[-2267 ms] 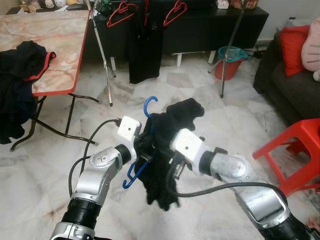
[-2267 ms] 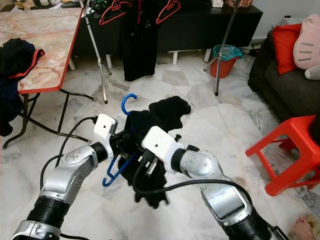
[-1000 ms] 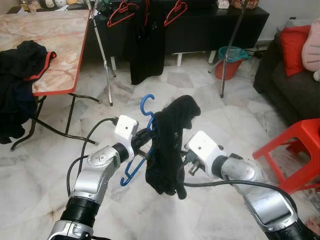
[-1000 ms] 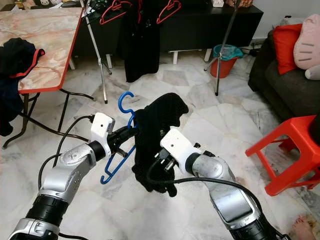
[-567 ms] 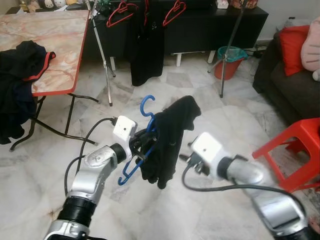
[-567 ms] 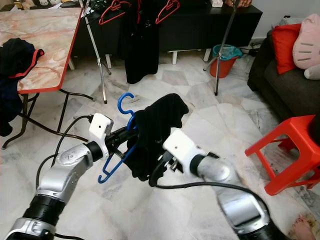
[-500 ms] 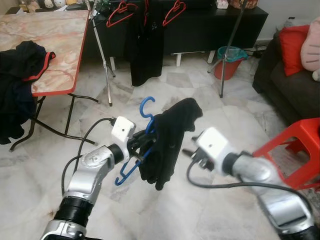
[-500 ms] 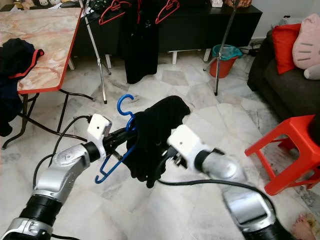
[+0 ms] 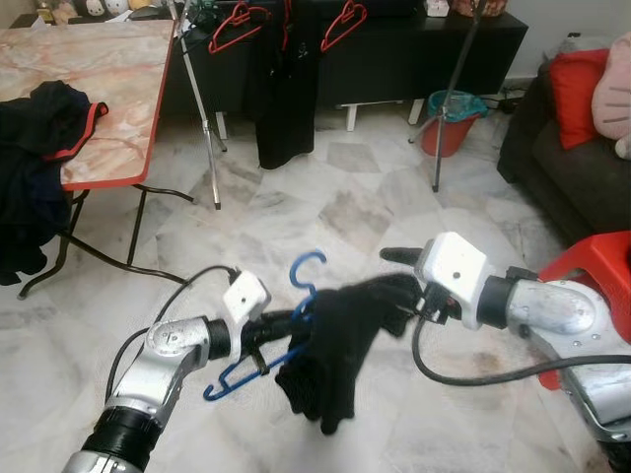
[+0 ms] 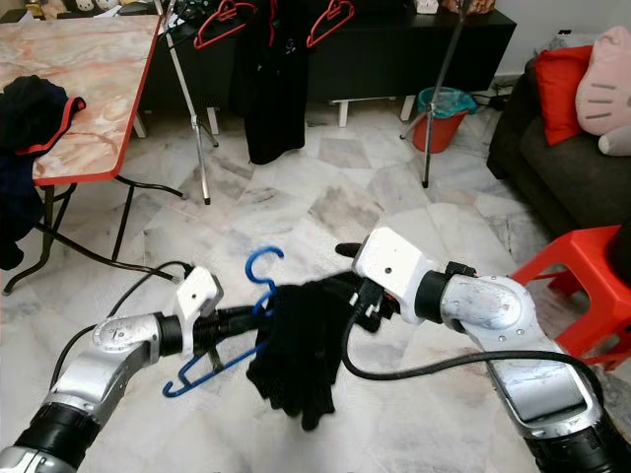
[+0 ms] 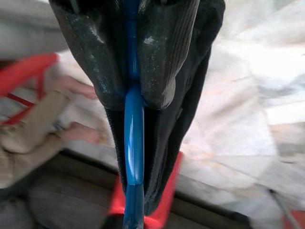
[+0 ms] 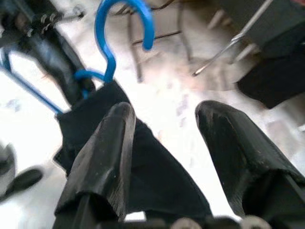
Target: Hang hanger
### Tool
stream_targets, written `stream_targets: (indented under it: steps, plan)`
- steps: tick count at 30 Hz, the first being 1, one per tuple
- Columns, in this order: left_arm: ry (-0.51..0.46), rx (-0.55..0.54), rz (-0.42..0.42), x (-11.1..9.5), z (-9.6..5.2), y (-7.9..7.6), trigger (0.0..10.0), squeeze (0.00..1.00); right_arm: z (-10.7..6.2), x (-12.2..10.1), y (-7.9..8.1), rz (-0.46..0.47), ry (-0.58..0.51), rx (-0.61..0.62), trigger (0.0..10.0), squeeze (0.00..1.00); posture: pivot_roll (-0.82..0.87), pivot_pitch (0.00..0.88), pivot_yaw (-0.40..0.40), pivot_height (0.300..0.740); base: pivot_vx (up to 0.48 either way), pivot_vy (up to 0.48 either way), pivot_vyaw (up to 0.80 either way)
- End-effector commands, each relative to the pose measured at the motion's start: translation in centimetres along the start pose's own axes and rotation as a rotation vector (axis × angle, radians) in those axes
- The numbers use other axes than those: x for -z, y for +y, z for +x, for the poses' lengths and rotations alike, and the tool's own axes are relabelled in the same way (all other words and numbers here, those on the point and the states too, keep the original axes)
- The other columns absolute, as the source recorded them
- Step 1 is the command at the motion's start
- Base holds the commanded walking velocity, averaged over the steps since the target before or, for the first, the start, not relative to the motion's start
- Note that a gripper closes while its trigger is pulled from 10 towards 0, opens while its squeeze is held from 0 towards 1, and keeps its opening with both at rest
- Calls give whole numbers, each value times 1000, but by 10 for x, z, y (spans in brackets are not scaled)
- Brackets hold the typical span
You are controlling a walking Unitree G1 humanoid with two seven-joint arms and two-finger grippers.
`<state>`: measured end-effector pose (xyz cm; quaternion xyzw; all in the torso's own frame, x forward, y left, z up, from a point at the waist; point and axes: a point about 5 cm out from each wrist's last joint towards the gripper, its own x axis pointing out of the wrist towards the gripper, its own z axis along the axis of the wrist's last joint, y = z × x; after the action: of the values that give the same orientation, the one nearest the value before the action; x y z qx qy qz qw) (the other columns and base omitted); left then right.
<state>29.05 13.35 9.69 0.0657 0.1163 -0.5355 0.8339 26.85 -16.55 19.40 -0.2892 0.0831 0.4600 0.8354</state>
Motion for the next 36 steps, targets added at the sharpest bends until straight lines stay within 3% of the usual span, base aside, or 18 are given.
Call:
stream_targets:
  steps: [1,9,17,36]
  plan:
    - [-9,62,1,-5,-5,-2,10000,0,-2,8,8,8,10,-110,10000,0,-224,119,-20,740,0,0,0]
    - [31,117,-21,-1,-15,-1,10000,0,-10,33,10,33,92,-198,10000,0,-218,122,-16,740,0,0,0]
    - [26,217,-19,-10,-18,-7,10000,0,0,51,12,79,106,-214,10000,0,-211,114,-14,740,0,0,0]
    - [37,305,14,-20,-14,-17,10000,0,17,54,18,89,66,-261,10000,0,-209,93,-15,740,0,0,0]
